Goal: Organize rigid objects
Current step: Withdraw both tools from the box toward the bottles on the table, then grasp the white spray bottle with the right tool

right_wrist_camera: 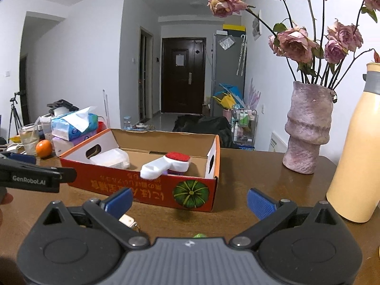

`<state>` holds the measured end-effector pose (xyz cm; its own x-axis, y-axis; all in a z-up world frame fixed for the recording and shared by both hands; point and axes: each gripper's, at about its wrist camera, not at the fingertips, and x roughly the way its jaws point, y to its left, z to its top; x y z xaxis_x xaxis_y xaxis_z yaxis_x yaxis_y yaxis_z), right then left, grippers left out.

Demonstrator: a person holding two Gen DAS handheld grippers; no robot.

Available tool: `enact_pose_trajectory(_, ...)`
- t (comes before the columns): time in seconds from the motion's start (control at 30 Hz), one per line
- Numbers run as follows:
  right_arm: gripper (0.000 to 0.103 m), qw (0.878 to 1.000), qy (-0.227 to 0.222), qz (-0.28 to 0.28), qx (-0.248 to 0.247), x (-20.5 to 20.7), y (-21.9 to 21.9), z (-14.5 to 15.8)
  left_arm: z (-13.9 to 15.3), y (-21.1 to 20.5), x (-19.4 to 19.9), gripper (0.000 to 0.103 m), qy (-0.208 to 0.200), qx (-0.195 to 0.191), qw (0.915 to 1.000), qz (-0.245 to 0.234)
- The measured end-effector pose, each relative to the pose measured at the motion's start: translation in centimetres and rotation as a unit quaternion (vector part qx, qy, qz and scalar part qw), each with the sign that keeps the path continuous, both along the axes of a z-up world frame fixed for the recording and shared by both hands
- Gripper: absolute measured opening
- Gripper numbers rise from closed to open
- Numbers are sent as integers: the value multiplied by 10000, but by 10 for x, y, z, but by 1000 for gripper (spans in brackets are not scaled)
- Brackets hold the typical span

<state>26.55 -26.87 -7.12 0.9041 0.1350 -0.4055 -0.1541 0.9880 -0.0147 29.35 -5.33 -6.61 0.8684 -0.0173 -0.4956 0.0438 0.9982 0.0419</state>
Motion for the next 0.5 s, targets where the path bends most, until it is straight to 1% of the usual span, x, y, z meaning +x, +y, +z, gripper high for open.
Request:
enact_pose_trajectory(0.13,103,9998,-158,127,-80,-13,-5,-8,-5,-3,-11,103,97,-16,10000,-7)
enact_pose_trajectory(0.27,103,9973,-360,462,-448,-28,-12,-20,-10,-7,-19,103,204,-31,9998,-8)
enact_pose_trajectory(0.33,103,9960,-314,642,-542,-33,-18,-25,-12,-8,-23,103,260,-36,9997,-9)
enact_pose_trajectory(0.5,103,9931,48,1018,-577,-34,-34,-40,-19,-14,-32,103,368,-20,9993,-23)
